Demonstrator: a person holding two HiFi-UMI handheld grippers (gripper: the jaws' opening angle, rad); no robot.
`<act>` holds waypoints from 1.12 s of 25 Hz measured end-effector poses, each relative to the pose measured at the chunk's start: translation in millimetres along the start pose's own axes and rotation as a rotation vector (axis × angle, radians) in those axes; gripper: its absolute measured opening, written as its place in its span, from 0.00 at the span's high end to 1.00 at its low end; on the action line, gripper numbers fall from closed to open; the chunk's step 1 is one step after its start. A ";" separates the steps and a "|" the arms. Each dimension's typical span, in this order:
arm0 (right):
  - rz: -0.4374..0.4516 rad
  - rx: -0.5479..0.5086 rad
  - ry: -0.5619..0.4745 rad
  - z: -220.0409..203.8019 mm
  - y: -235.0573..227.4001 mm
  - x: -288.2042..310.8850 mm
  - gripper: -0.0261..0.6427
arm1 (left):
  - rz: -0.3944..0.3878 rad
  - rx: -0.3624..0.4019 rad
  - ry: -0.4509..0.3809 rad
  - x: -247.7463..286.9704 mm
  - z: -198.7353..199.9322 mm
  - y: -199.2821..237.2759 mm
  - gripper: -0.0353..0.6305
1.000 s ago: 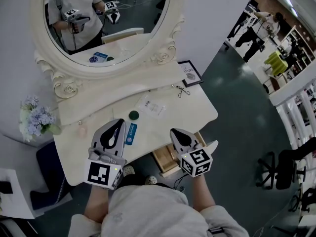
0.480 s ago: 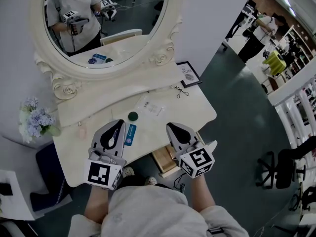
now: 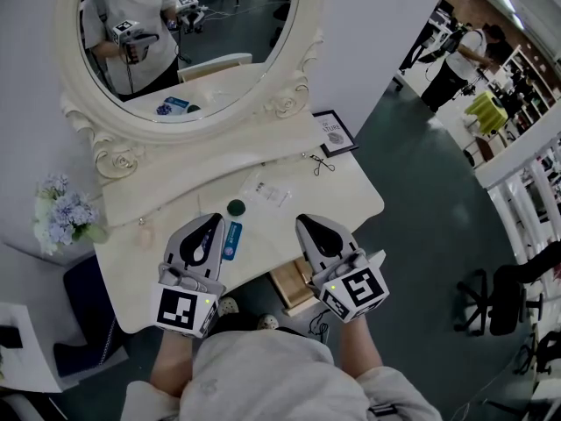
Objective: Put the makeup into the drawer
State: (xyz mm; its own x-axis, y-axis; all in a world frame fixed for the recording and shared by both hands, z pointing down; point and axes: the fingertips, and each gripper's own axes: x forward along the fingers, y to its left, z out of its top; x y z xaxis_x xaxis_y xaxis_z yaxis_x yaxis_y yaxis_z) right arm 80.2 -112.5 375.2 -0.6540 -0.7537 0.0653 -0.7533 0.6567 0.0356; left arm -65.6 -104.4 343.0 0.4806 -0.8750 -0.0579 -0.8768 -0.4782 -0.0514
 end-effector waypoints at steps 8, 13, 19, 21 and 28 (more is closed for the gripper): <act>-0.003 -0.036 -0.055 21.6 6.6 -3.8 0.93 | -0.011 -0.003 -0.011 2.3 2.0 -2.7 0.92; -0.004 -0.046 -0.077 27.7 11.1 -6.3 0.93 | -0.025 -0.004 0.047 -0.7 -6.3 -5.6 0.92; 0.001 -0.047 -0.093 34.5 14.1 -9.2 0.93 | -0.012 -0.001 -0.011 1.3 3.6 -4.5 0.92; 0.003 -0.049 -0.098 36.4 15.4 -10.8 0.93 | -0.012 0.000 -0.010 0.7 3.8 -5.2 0.92; 0.000 -0.047 -0.123 40.0 17.8 -15.3 0.93 | -0.021 -0.001 0.042 -3.0 -3.5 -7.9 0.92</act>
State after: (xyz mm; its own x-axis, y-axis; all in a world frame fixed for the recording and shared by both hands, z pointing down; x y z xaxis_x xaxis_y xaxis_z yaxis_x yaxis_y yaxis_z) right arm 74.0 -90.4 335.0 -0.6601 -0.7491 -0.0570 -0.7508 0.6553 0.0827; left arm -60.2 -98.3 347.1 0.4976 -0.8673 -0.0152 -0.8667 -0.4963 -0.0507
